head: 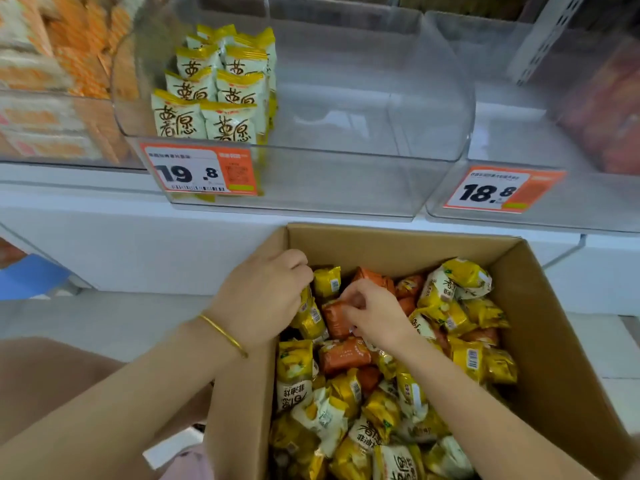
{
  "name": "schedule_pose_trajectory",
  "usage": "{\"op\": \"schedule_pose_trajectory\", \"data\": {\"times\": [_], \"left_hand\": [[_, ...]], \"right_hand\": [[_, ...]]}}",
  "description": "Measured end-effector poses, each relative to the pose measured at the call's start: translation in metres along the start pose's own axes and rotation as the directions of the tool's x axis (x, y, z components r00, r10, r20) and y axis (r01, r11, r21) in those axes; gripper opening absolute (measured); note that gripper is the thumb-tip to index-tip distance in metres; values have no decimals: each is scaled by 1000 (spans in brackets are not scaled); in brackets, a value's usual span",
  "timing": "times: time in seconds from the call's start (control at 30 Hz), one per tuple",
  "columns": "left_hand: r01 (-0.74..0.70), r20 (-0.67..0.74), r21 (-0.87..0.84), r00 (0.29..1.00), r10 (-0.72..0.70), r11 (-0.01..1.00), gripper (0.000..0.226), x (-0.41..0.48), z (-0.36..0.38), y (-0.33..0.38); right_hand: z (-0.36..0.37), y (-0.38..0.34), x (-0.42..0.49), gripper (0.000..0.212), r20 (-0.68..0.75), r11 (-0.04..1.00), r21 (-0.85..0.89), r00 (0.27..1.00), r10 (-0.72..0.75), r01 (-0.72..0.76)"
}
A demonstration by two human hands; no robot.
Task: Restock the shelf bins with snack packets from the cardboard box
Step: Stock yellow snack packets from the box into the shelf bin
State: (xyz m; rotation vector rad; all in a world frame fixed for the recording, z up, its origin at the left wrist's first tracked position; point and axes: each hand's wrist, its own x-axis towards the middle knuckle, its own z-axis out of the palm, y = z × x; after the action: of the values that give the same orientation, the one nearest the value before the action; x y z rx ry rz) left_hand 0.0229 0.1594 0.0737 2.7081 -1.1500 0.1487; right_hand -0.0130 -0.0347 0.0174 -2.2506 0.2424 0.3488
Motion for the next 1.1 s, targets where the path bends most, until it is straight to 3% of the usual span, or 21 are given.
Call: {"op": "schedule_pose_trajectory", "data": {"times": [0.13, 0.27, 0.4, 0.57, 0.7, 0.8, 0.97, 1.1], "left_hand": [[54, -25, -15, 998, -54, 998, 19, 2, -3, -9], [128, -5, -63, 992, -129, 990, 21, 6, -7, -12], [149, 7, -73, 989, -149, 986, 15, 5, -8, -17], [151, 7, -68, 989, -150, 986, 18, 11, -8, -19], [187, 47, -85, 982, -184, 979, 20, 13, -10, -14], [165, 24, -80, 986, -164, 983, 18, 12, -11, -15], [170, 52, -63, 985, -166, 984, 18, 12, -13, -15], [227, 136, -46, 966, -219, 973, 30, 13, -14, -15]], "right_hand": [[33, 0, 33, 41, 5, 999, -8, 999, 40, -40], [57, -7, 62, 61, 82, 990, 50, 988, 127, -132], [79, -10, 76, 58, 192, 988, -9, 969, 155, -156], [85, -5, 76, 53, 48, 987, -88, 989, 137, -133], [83, 2, 65, 64, -111, 971, -237, 994, -12, -15], [74, 10, 64, 71, -74, 919, -385, 989, -130, 92], [61, 10, 76, 77, 141, 895, -446, 989, 54, 15], [64, 3, 80, 65, 108, 879, -475, 988, 108, -44]]}}
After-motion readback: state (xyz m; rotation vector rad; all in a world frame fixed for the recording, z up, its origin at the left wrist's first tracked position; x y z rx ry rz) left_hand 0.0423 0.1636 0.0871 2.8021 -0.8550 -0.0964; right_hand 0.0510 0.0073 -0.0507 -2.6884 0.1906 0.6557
